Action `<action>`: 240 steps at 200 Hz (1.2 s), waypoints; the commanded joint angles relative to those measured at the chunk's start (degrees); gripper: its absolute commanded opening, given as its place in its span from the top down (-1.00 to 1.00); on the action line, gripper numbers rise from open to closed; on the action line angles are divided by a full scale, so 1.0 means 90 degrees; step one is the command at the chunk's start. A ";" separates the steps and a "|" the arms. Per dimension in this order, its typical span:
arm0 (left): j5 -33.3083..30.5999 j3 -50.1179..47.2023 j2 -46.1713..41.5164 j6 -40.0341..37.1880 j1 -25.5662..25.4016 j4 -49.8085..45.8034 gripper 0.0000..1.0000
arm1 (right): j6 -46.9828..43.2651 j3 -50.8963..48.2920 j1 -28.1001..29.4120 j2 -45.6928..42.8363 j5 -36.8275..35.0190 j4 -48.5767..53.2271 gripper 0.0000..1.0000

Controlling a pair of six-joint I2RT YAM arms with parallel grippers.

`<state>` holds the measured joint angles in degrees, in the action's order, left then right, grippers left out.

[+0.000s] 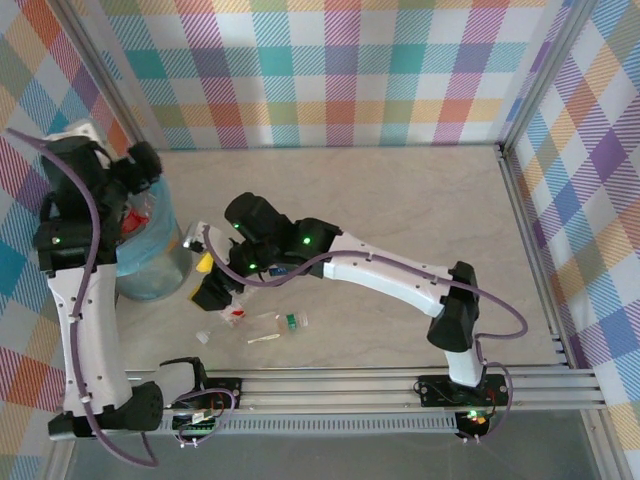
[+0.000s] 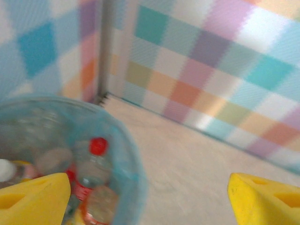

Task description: Put the plastic bottles in the bin

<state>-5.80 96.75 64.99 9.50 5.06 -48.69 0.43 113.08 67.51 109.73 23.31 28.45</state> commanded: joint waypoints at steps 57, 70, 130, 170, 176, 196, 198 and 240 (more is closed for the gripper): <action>-0.1105 -0.0267 0.0666 -0.0264 -0.3271 -0.0411 -0.72 | -0.1769 -0.2491 -0.1387 -0.1570 -0.1074 0.0180 -0.63; -0.1067 -0.0304 0.0938 -0.0241 -0.3596 -0.0349 -0.73 | -0.2111 -0.2963 -0.1501 -0.1765 -0.1042 0.0149 -0.64; 0.0694 -0.1472 0.1687 0.0606 -0.3966 0.1178 -0.76 | -0.1893 -0.5133 -0.1248 -0.2042 -0.0556 -0.1449 -0.62; 0.0791 -0.2117 0.2132 0.0999 -0.3961 0.1775 -0.77 | -0.2147 -0.6135 -0.0834 -0.1713 -0.0949 -0.2581 -0.62; 0.0792 -0.2167 0.2202 0.1019 -0.3961 0.1794 -0.77 | -0.2206 -0.6192 -0.0789 -0.1630 -0.0959 -0.2651 -0.62; 0.0791 -0.2356 0.2355 0.1069 -0.3961 0.1897 -0.78 | -0.2478 -0.6209 -0.0635 -0.1337 -0.1090 -0.2729 -0.64; 0.0791 -0.2379 0.2365 0.1077 -0.3961 0.1909 -0.78 | -0.2508 -0.6200 -0.0616 -0.1307 -0.1119 -0.2716 -0.64; 0.0686 -0.2605 0.2559 0.1149 -0.3961 0.1944 -0.78 | -0.3049 -0.5895 -0.0373 -0.0588 -0.1510 -0.2588 -0.61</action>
<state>0.43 74.26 87.48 18.68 -30.04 -32.80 -22.59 57.71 63.13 101.30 11.49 6.33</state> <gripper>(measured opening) 0.891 0.820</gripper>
